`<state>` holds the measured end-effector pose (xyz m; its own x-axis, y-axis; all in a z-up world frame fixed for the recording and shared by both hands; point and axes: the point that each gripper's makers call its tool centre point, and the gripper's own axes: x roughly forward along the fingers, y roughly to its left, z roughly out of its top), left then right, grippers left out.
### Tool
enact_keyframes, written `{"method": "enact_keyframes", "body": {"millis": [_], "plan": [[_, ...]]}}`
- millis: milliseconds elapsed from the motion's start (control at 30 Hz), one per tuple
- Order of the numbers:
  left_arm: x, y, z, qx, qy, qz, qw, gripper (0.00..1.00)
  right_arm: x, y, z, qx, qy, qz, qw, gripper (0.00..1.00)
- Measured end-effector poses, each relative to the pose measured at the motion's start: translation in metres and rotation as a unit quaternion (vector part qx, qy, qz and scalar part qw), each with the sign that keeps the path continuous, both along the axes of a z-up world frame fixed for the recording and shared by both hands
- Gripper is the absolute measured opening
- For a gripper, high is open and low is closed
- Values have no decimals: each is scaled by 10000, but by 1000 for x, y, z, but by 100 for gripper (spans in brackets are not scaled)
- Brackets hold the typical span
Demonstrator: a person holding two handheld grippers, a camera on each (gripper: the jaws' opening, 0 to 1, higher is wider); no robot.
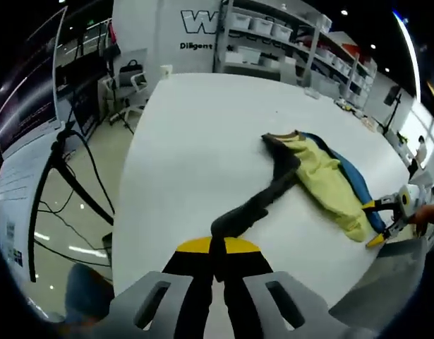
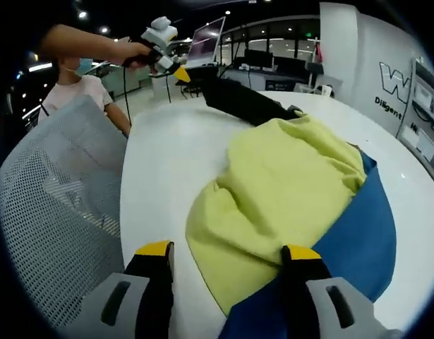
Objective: Fold the garment on the visible template until the final outline fits inside the template.
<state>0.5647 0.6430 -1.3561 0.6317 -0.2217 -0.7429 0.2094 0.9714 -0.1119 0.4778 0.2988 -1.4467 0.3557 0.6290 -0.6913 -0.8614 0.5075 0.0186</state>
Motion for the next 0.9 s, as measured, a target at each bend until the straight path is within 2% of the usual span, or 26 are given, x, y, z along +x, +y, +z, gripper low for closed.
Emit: {"method": "enact_keyframes", "body": {"millis": [200, 267, 333, 433, 500, 567, 700, 900], "plan": [[-5, 17, -6, -91, 123, 401, 9991, 1, -2, 1, 2, 51, 75, -27, 10000, 60], [-7, 22, -9, -17, 192, 487, 9986, 1, -2, 1, 1, 59, 84, -16, 9999, 60], [-14, 27, -17, -36, 434, 690, 9967, 1, -3, 1, 1, 30, 90, 20, 10000, 60], [-18, 27, -25, 8, 453, 654, 9968, 1, -3, 2, 0, -32, 108, 72, 9999, 61], [-20, 24, -27, -154, 431, 759, 9961, 2, -3, 3, 2, -28, 162, 49, 9999, 61], [-20, 22, -28, -175, 404, 728, 9964, 2, -3, 6, 5, -31, 149, 79, 9999, 61], [-21, 23, -33, -41, 400, 605, 9974, 2, -1, 12, 16, 19, -35, 174, 9998, 64], [-24, 25, -42, 123, 411, 452, 9981, 3, 7, 15, 28, 214, -145, 42, 9997, 68]]}}
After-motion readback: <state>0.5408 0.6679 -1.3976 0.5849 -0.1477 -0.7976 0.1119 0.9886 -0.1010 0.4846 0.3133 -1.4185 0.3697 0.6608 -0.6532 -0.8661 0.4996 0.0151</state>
